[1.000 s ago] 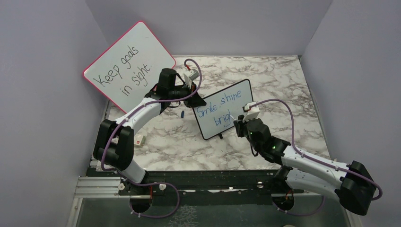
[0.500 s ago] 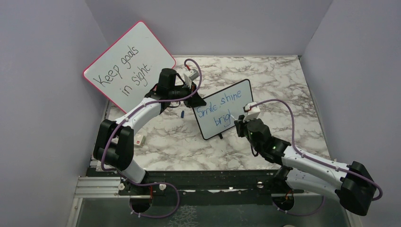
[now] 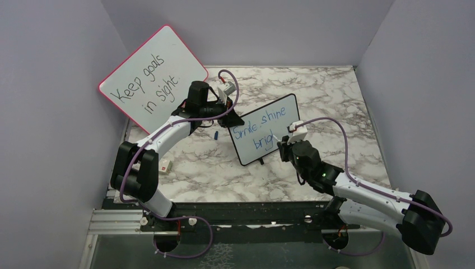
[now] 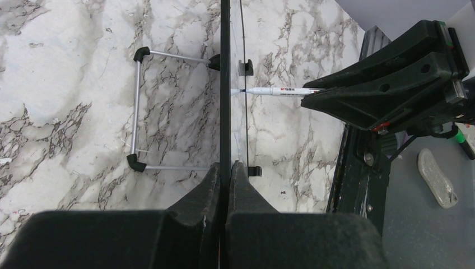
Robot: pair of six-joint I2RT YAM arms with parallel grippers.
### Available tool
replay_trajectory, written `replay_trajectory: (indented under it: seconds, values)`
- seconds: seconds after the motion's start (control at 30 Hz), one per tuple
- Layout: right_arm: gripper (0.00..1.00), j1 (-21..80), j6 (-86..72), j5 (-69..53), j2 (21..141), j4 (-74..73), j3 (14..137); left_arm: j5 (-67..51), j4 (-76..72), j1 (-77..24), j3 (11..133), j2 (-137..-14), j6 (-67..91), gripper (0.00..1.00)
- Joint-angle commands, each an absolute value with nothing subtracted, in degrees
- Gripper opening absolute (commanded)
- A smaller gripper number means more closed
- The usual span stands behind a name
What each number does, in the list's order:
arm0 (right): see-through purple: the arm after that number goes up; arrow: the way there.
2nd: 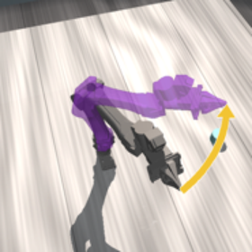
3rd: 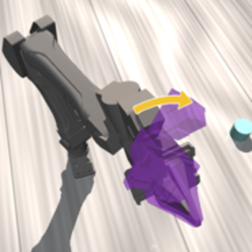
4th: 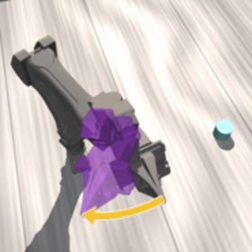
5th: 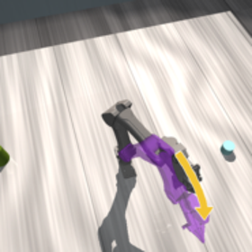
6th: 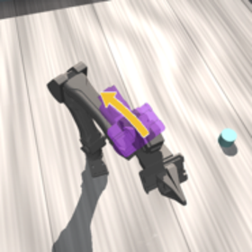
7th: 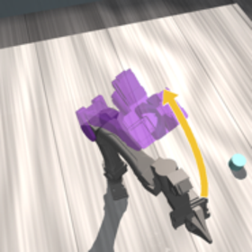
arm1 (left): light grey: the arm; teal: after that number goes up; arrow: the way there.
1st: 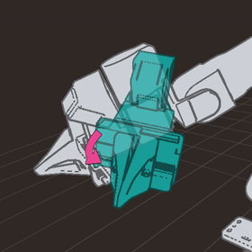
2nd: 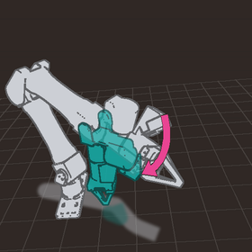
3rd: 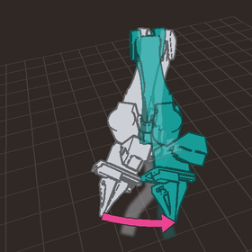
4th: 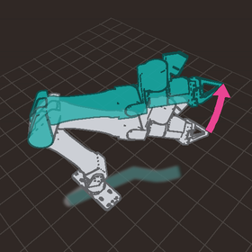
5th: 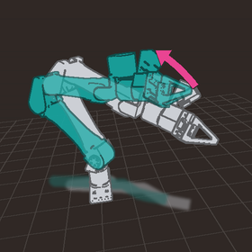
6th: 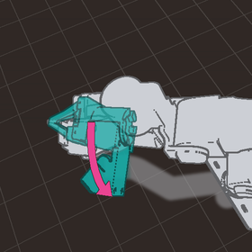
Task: Write a sentence on the whiteboard
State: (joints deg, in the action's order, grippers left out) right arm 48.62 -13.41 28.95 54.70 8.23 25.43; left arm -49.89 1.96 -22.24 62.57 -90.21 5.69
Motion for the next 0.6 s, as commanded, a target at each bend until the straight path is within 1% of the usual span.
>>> replay_trajectory:
  seconds: [0.0, 0.27, 0.57]
  values:
    - [0.01, 47.8, -12.7, 30.9, 54.7, 11.7, 25.2, -46.4, 4.8, -22.7, 62.7, -91.4, 0.9, 0.00]
    - [0.01, 47.5, -13.3, 32.0, 54.6, 11.0, 25.1, -46.4, 4.9, -22.7, 62.7, -91.2, 0.9, 0.00]
    - [0.01, 47.3, -15.8, 32.2, 53.9, 5.9, 25.5, -46.2, 4.8, -22.7, 62.7, -91.1, 1.0, 0.00]
